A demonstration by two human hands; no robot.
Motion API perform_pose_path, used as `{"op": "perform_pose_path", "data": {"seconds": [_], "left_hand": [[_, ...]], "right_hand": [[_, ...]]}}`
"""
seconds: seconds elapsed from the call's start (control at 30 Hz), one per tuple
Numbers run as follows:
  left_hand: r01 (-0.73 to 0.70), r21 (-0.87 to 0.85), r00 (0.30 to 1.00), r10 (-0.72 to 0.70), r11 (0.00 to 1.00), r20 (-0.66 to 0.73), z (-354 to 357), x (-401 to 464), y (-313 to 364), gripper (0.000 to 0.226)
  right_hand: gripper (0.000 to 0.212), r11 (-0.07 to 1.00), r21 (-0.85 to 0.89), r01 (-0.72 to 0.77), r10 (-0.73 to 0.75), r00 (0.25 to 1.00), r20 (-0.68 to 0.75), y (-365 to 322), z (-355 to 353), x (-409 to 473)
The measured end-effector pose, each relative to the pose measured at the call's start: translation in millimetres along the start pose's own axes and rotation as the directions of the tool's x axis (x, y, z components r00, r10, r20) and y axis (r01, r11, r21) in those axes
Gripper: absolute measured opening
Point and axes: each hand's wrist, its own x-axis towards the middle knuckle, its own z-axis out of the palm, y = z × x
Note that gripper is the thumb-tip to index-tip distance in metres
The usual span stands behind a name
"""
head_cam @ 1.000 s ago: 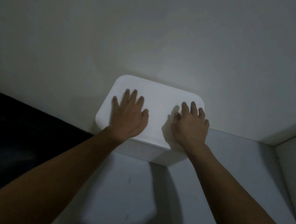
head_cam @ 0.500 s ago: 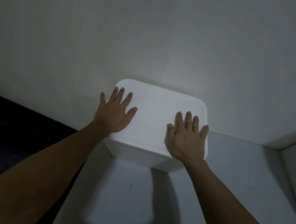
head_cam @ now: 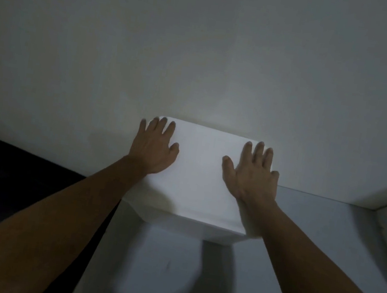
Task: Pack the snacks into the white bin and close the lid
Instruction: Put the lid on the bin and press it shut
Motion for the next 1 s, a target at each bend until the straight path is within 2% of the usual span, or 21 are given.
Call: {"op": "perform_pose_path", "data": {"seconds": [0.13,0.27,0.43,0.57,0.7,0.8,0.87,1.0], "left_hand": [[-0.161,-0.108,0.987,0.158,0.981,-0.034,6.4,21.4,34.7,0.070],[-0.152,-0.190,0.988,0.145,0.970,-0.053,20.3,29.7,50.6,0.052],[-0.178,-0.218,0.984,0.173,0.960,-0.042,25.0,35.6,42.5,0.052],[-0.191,-0.218,0.981,0.191,0.957,-0.022,25.1,29.6,30.2,0.072],[0.003,-0.147,0.992,0.016,0.989,0.127,15.0,11.6,8.7,0.092],[0.055,-0.157,0.930,0.006,0.986,0.367,-1.6,0.0,-14.6,0.118],[0.016,-0.152,0.869,0.062,0.988,0.491,-8.3,-5.5,-24.3,0.136],[-0.066,-0.110,0.833,0.115,0.992,0.541,-12.3,-19.0,-22.4,0.159]], "right_hand": [[0.083,1.000,-0.021,-0.006,0.006,1.000,-0.003,0.7,3.0,3.9],[0.083,0.998,-0.053,-0.014,0.014,1.000,-0.008,0.2,7.3,8.0],[0.083,1.000,-0.015,-0.022,0.022,1.000,0.007,1.9,5.2,10.8],[0.086,1.000,0.023,0.003,-0.004,0.998,0.069,8.1,0.1,8.9],[0.097,0.994,0.099,0.034,-0.054,0.975,0.213,12.6,-11.8,13.5],[0.123,0.994,0.036,0.101,-0.107,0.906,0.409,19.9,-31.5,21.6],[0.141,0.985,-0.035,0.171,-0.130,0.855,0.503,23.3,-42.9,20.7],[0.156,0.952,-0.015,0.305,-0.237,0.768,0.595,15.6,-38.9,-7.0]]}}
